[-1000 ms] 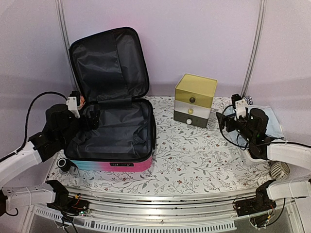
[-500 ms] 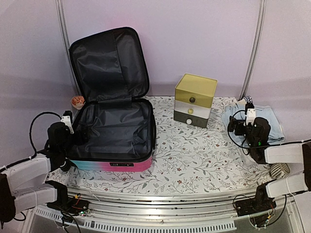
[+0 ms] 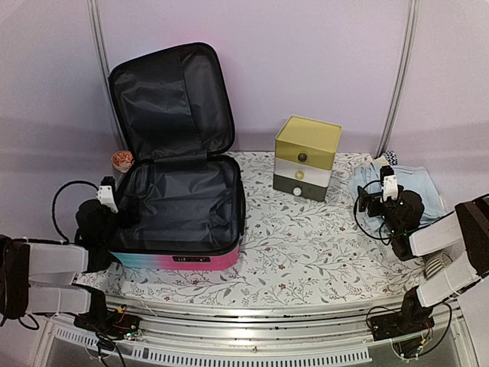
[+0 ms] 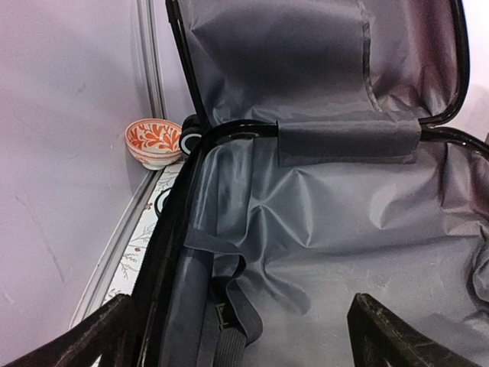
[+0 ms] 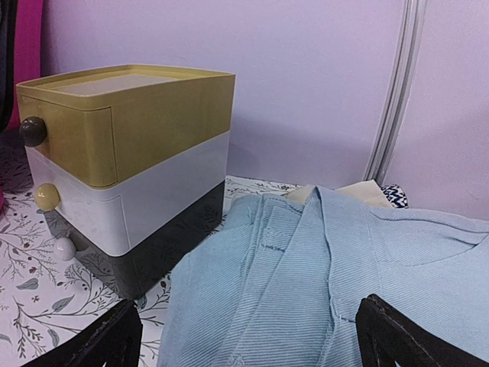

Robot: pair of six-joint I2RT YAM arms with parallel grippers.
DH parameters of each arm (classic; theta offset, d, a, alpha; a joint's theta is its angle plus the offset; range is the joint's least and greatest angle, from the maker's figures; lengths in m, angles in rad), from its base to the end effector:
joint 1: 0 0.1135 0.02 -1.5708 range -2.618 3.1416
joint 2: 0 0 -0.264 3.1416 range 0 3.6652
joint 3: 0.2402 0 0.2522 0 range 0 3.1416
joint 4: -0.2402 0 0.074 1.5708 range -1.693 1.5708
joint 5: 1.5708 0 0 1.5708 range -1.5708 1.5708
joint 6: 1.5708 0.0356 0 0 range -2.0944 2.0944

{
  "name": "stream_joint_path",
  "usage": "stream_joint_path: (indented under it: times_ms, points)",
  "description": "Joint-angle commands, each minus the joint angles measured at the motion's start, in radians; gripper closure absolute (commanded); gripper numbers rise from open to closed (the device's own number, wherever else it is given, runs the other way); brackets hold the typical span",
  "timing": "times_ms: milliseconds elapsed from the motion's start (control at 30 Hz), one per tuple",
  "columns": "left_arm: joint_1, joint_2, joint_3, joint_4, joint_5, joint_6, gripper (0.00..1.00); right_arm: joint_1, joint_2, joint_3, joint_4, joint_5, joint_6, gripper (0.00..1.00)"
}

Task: Open, take out, and arrange the luggage
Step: Reset both arms

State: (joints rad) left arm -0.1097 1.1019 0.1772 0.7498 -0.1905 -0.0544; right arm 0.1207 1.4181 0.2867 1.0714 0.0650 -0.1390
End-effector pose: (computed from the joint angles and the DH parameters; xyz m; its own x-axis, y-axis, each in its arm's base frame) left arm 0.2029 -0.0156 0.1706 -0.1685 -0.0351 -0.9851 -0.0871 0.9960 -0.0206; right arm 0.2462 0.0275 0.1717 -0.0512 -0.1455 -0.9880 -0.0635 0.9878 -0.1422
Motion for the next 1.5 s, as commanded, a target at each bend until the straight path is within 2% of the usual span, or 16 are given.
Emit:
stream_joint_path:
  times_ms: [0,200,667,767,833,933,1000,1067,1133,1467]
  points:
    - [0.027,0.08,0.031,0.1,0.046,0.042,0.02,-0.042,0.041,-0.008,0.081,-0.035,0.003,0.0]
    - [0.028,0.189,0.089,0.156,0.103,0.114,0.02,-0.124,0.111,-0.042,0.196,-0.116,0.083,0.0]
    - [0.055,0.312,0.16,0.224,0.127,0.145,0.02,-0.129,0.113,-0.043,0.204,-0.101,0.099,0.01]
    - [0.051,0.345,0.156,0.3,0.157,0.161,0.02,-0.129,0.113,-0.043,0.204,-0.101,0.099,0.01]
    - [0.05,0.37,0.156,0.311,0.138,0.155,0.02,-0.129,0.114,-0.043,0.204,-0.102,0.101,0.01]
    - [0.067,0.409,0.125,0.414,0.122,0.136,0.02,-0.13,0.113,-0.043,0.204,-0.102,0.099,0.01]
    - [0.091,0.42,0.106,0.441,0.163,0.112,0.02,-0.131,0.113,-0.042,0.204,-0.102,0.099,0.01]
    - [0.095,0.454,0.06,0.579,0.163,0.113,0.02,-0.13,0.114,-0.043,0.204,-0.102,0.099,0.01]
    - [0.096,0.436,0.085,0.491,0.173,0.11,0.02,-0.129,0.115,-0.041,0.204,-0.102,0.099,0.01]
    - [0.105,0.446,0.078,0.527,0.181,0.106,0.02,-0.129,0.113,-0.043,0.204,-0.101,0.099,0.01]
